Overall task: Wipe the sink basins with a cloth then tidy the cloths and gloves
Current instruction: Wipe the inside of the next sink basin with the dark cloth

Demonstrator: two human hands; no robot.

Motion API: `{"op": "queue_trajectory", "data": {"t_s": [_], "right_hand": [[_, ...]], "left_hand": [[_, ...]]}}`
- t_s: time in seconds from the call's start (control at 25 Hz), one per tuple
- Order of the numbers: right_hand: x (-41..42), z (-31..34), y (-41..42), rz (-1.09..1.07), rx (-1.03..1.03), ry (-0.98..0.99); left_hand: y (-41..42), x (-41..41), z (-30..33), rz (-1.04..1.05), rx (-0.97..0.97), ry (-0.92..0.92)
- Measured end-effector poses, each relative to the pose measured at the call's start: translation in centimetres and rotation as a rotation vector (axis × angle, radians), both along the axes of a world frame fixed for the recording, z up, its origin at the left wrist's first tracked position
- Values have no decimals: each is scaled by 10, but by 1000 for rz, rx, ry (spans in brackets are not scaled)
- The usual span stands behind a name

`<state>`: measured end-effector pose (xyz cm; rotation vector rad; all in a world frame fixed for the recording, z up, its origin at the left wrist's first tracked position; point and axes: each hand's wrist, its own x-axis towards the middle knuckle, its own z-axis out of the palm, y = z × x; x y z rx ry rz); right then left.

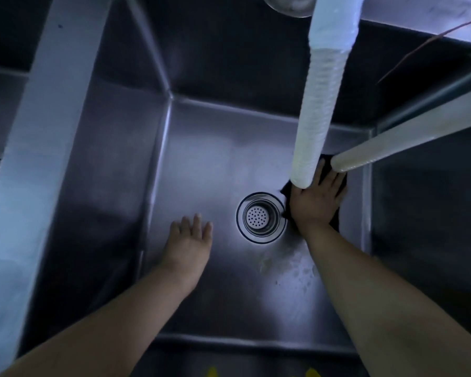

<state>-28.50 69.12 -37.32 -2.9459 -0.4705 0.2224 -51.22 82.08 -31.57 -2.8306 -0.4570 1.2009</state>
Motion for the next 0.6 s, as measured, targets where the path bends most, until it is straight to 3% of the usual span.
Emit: {"op": "queue_trajectory", "data": {"t_s": [0.08, 0.28, 0.44, 0.6], "right_hand": [[-6, -2, 28, 109, 97, -41], [-48, -6, 70, 539, -114, 16], [-99, -3, 48, 777, -79, 65], [-125, -1, -10, 954, -89, 29]], "left_hand": [[-2, -5, -9, -9, -8, -9], [-1, -7, -12, -5, -40, -25], [-1, -10, -6, 55, -58, -92], [2, -6, -1, 72, -91, -38]]}}
